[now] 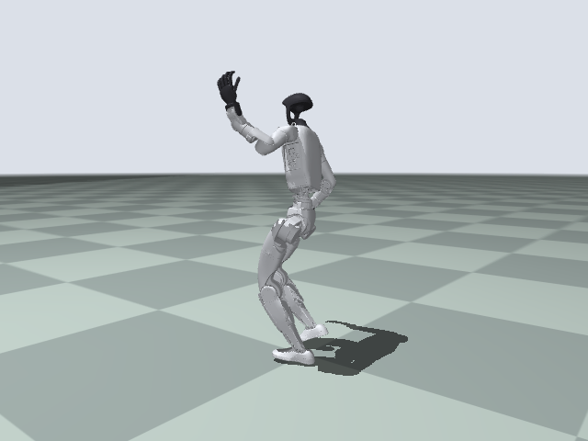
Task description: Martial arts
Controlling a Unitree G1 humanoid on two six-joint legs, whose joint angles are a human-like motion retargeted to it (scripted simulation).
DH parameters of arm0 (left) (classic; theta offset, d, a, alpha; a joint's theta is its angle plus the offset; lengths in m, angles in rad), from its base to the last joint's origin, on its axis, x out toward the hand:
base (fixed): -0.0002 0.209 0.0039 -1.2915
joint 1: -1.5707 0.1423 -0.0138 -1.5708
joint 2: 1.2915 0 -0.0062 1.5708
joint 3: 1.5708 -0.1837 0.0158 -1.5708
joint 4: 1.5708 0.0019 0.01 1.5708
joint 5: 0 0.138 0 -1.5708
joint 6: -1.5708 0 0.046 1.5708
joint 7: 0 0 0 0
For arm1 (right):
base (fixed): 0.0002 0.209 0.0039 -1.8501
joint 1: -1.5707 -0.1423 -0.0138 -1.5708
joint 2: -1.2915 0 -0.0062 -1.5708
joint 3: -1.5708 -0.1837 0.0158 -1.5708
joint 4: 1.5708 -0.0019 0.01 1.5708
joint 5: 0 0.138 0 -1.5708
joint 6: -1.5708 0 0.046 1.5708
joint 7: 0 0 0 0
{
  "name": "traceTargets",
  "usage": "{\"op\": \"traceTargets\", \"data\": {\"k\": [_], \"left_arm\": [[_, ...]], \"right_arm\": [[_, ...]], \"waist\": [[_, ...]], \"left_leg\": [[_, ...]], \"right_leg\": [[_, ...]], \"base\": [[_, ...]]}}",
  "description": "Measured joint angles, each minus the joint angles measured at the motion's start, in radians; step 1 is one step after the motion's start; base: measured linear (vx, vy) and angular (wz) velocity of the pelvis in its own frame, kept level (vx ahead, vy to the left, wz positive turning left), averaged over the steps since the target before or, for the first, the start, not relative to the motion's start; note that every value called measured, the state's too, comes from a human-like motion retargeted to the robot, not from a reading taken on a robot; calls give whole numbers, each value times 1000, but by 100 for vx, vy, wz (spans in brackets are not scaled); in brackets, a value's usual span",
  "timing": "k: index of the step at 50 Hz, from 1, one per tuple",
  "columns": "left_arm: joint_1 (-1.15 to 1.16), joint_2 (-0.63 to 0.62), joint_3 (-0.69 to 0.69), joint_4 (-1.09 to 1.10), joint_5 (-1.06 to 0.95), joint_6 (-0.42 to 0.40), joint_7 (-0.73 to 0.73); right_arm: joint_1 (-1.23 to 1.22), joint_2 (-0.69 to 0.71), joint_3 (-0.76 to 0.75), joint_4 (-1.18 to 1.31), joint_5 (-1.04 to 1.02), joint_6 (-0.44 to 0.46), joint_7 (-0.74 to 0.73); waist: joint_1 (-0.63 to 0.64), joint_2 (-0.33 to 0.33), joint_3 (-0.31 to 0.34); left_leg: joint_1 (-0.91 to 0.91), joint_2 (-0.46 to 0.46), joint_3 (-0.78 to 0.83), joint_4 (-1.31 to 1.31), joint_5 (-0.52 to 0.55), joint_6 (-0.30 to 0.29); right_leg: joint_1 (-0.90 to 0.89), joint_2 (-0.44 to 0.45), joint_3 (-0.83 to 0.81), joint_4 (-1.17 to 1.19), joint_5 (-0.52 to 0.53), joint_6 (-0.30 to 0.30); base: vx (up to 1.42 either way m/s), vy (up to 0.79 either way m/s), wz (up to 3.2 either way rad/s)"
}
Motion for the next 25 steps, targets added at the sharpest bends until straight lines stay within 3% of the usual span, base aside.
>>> {"op": "traceTargets", "data": {"k": [5,10,15,20,25], "left_arm": [[61,-164,40,-78,41,-36,57],[130,-335,20,-85,66,-22,99],[241,-517,-85,39,85,80,111],[364,-651,-272,271,179,240,111],[445,-738,-466,462,309,371,85]], "right_arm": [[-84,43,66,-15,-26,0,1],[-143,33,149,-61,-43,-18,53],[-201,-30,254,-161,-21,-52,141],[-265,-123,355,-281,30,-79,247],[-327,-196,413,-394,98,-87,303]], "waist": [[-2,14,-8],[12,0,-14],[25,-30,-7],[24,-46,19],[18,-35,51]], "left_leg": [[-21,35,34,0,-18,12],[-33,65,72,-15,-27,17],[-5,74,112,-74,-20,20],[51,77,134,-151,0,17],[82,115,132,-160,-1,5]], "right_leg": [[-56,11,-24,-34,-65,-35],[-90,5,-56,-4,-116,-68],[-72,-46,-80,42,-136,-82],[1,-84,-95,0,-183,-82],[104,-59,-116,-129,-242,-82]], "base": [[3,10,-53],[4,5,-62],[6,0,-59],[6,-5,-37],[4,-9,-14]]}}
